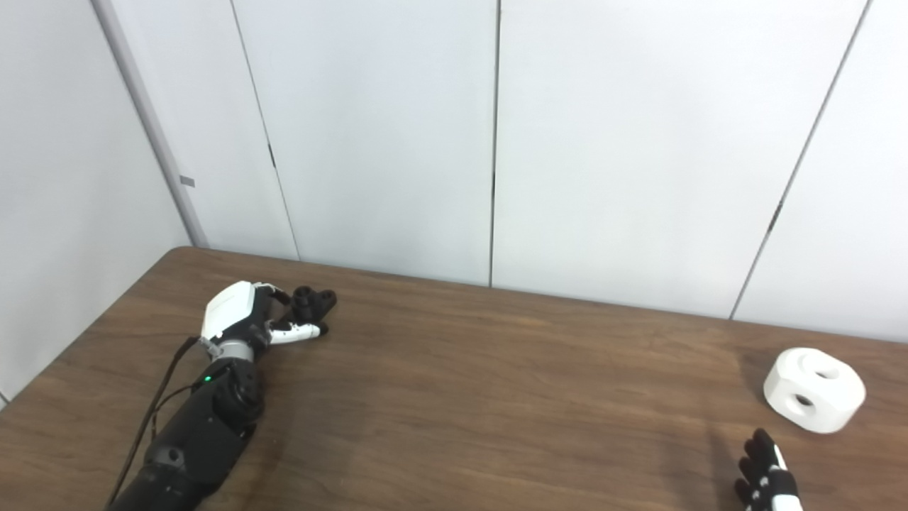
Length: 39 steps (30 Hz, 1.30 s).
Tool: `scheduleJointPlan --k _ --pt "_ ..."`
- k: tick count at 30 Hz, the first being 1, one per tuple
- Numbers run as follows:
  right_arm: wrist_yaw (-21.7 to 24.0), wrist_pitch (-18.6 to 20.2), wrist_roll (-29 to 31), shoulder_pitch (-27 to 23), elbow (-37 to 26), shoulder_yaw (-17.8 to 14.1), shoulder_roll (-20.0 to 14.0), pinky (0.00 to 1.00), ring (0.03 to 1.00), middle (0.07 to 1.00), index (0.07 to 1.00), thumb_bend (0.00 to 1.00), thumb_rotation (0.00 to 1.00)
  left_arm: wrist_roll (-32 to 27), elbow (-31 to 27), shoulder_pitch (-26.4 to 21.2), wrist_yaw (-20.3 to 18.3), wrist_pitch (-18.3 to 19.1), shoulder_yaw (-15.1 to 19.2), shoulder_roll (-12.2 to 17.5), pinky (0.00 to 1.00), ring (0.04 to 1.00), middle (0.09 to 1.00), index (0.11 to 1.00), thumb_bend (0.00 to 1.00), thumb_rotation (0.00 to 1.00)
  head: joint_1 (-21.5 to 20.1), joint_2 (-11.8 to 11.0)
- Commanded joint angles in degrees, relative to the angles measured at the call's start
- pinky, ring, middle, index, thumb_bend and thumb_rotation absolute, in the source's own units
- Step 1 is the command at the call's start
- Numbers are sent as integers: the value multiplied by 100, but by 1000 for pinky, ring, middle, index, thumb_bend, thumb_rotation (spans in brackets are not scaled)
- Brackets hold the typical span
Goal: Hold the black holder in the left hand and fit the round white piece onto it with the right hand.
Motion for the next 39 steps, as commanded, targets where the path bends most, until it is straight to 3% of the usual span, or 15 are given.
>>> scheduleJointPlan --k 1,7,8,9,11,30,39 --pt "30 10 31 -14 -197 19 -6 1000 1000 1000 1000 565 1000 47 -16 -214 52 28 -25 189 1000 987 896 652 841 276 2 9" --pt "39 31 43 -13 -190 13 -7 1000 1000 1000 1000 551 1000 -37 98 -211 188 -163 19 188 1000 966 859 576 816 174 -31 8" --pt "42 28 51 -21 -180 8 -9 1000 1000 1000 1000 544 1000 -58 122 -213 202 -202 19 189 1000 968 858 534 673 122 -40 2" --pt "44 26 56 -28 -172 5 -11 1000 1000 1000 1000 541 1000 -73 139 -216 210 -225 15 191 1000 971 860 513 601 94 -41 0" --pt "49 16 67 -51 -148 -7 -20 1000 1000 1000 1000 539 1000 -32 174 -226 241 -222 -40 196 1000 972 861 494 540 71 -37 -16" --pt "87 -109 162 -121 -8 -74 -84 1000 1000 1000 1000 569 1000 -22 442 -311 459 -515 -325 231 1000 924 813 487 521 46 -42 -93" --pt "49 -87 147 -123 -49 -56 -67 1000 1000 1000 1000 553 1000 -112 123 -150 275 -603 -287 241 1000 908 804 487 519 44 -92 -25"
